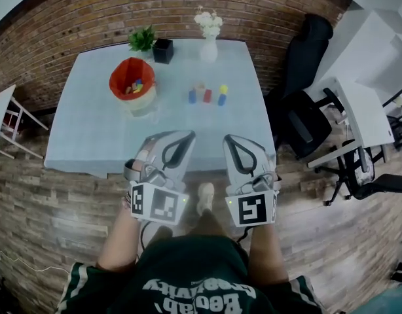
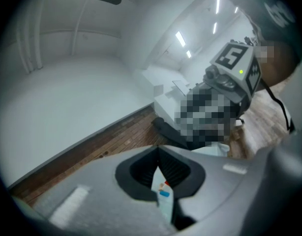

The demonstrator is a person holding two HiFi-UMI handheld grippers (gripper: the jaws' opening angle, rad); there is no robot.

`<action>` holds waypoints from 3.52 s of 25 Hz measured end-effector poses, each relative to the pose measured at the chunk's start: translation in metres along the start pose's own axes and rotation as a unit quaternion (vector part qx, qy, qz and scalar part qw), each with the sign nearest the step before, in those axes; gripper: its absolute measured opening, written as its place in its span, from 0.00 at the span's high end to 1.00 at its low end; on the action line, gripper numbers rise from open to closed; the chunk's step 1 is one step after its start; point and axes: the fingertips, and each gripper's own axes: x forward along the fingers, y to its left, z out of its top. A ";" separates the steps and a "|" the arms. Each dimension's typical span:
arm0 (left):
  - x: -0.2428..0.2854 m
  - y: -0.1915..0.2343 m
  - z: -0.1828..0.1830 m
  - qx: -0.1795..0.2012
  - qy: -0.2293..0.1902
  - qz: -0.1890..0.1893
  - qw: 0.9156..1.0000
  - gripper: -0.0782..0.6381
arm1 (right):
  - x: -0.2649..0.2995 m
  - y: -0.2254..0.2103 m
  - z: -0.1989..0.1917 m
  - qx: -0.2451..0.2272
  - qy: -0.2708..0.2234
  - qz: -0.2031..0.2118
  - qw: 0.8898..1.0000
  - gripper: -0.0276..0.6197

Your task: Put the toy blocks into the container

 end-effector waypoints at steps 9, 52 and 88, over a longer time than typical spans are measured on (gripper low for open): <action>0.146 0.065 -0.026 0.005 0.026 0.019 0.999 0.89 | 0.122 -0.107 -0.047 0.000 -0.030 0.037 0.999 0.95; 0.281 0.100 -0.133 -0.054 0.108 0.009 0.993 0.88 | 0.313 -0.038 -0.364 0.145 0.237 0.280 0.919 0.63; 0.261 0.178 -0.150 -0.065 0.078 0.018 0.995 0.88 | 0.312 -0.151 -0.069 0.107 -0.061 0.123 0.985 0.73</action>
